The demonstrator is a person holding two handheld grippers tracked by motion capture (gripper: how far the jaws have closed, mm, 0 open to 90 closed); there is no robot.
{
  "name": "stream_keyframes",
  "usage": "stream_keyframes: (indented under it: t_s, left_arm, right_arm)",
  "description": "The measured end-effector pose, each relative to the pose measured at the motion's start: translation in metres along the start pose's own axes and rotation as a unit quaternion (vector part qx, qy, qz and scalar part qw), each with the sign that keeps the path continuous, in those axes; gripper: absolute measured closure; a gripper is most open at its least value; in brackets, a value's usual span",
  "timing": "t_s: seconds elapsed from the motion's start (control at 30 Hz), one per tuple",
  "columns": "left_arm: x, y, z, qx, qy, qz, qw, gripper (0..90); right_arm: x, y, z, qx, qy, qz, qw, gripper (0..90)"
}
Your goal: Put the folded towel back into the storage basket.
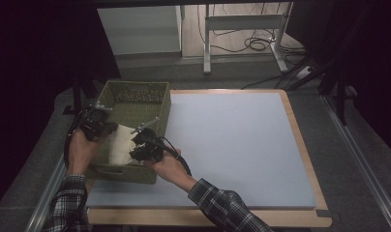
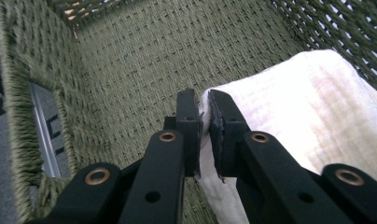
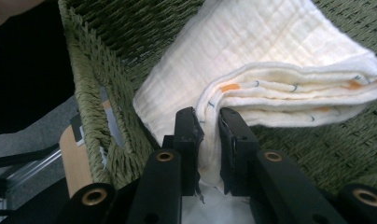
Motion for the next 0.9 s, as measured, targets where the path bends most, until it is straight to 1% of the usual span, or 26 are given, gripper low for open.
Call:
stream_keyframes:
  t_s: [0.03, 0.07, 0.1, 0.17, 0.33, 0.37, 0.43, 0.47, 0.57, 0.63, 0.73, 0.83, 0.87, 0.9]
  left_arm:
    - [-0.001, 0.0, 0.0, 0.0, -0.002, 0.0, 1.0, 81.6]
    - [-0.006, -0.001, 0.0, 0.006, -0.008, -0.002, 0.9999, 78.7]
    - [-0.007, -0.001, 0.0, 0.008, -0.008, -0.004, 0.9999, 75.1]
    - [-0.008, -0.001, 0.0, 0.011, -0.009, -0.007, 0.9999, 72.1]
    - [-0.009, 0.0, 0.0, 0.015, -0.01, -0.01, 0.9998, 66.9]
    - [-0.008, 0.0, 0.0, 0.016, -0.01, -0.012, 0.9998, 65.6]
    - [-0.008, 0.001, -0.001, 0.016, -0.01, -0.017, 0.9997, 63.1]
    - [-0.008, 0.001, -0.001, 0.016, -0.01, -0.017, 0.9997, 61.6]
    - [-0.007, 0.003, -0.004, 0.02, -0.014, -0.024, 0.9994, 55.8]
    - [-0.007, 0.004, -0.005, 0.02, -0.014, -0.025, 0.9994, 52.5]
    - [-0.007, 0.006, -0.008, 0.021, -0.018, -0.032, 0.9991, 47.9]
    - [-0.007, 0.008, -0.01, 0.025, -0.021, -0.038, 0.9987, 42.6]
    - [-0.007, 0.008, -0.01, 0.025, -0.021, -0.038, 0.9987, 40.6]
    - [-0.007, 0.009, -0.012, 0.028, -0.026, -0.042, 0.9984, 38.9]
  right_arm:
    - [0.0, 0.0, 0.0, 0.004, -0.004, -0.001, 1.0, 72.3]
    - [0.0, 0.0, -0.001, 0.003, -0.003, -0.002, 1.0, 70.3]
    - [0.001, 0.001, -0.002, -0.001, -0.002, -0.003, 1.0, 69.3]
    - [0.003, 0.001, -0.004, 0.0, -0.002, -0.007, 1.0, 67.3]
    - [0.012, 0.003, -0.006, 0.006, -0.007, -0.017, 0.9998, 64.4]
    - [0.016, 0.003, -0.007, 0.015, -0.01, -0.023, 0.9996, 62.7]
    - [0.02, 0.004, -0.009, 0.022, -0.016, -0.027, 0.9993, 61.1]
    - [0.02, 0.004, -0.009, 0.022, -0.016, -0.027, 0.9993, 61.1]
    - [0.025, 0.003, -0.01, 0.03, -0.02, -0.031, 0.9989, 56.8]
    - [0.027, 0.002, -0.011, 0.034, -0.021, -0.031, 0.9987, 54.3]
    - [0.032, 0.001, -0.01, 0.045, -0.029, -0.038, 0.9979, 50.5]
    - [0.037, -0.001, -0.01, 0.061, -0.041, -0.043, 0.9964, 46.2]
    - [0.037, -0.001, -0.01, 0.061, -0.041, -0.043, 0.9964, 46.2]
    - [0.04, -0.002, -0.011, 0.069, -0.047, -0.048, 0.9954, 42.6]
Point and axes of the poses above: each handheld gripper's, and its own axes: x roughly backward along the jaws, y roughly out of its top, z roughly to its left, the point moved 3 cm from there along -x, roughly forward along the jaws, and after that the axes turned 13 degrees about z, right-handed, at the moved point
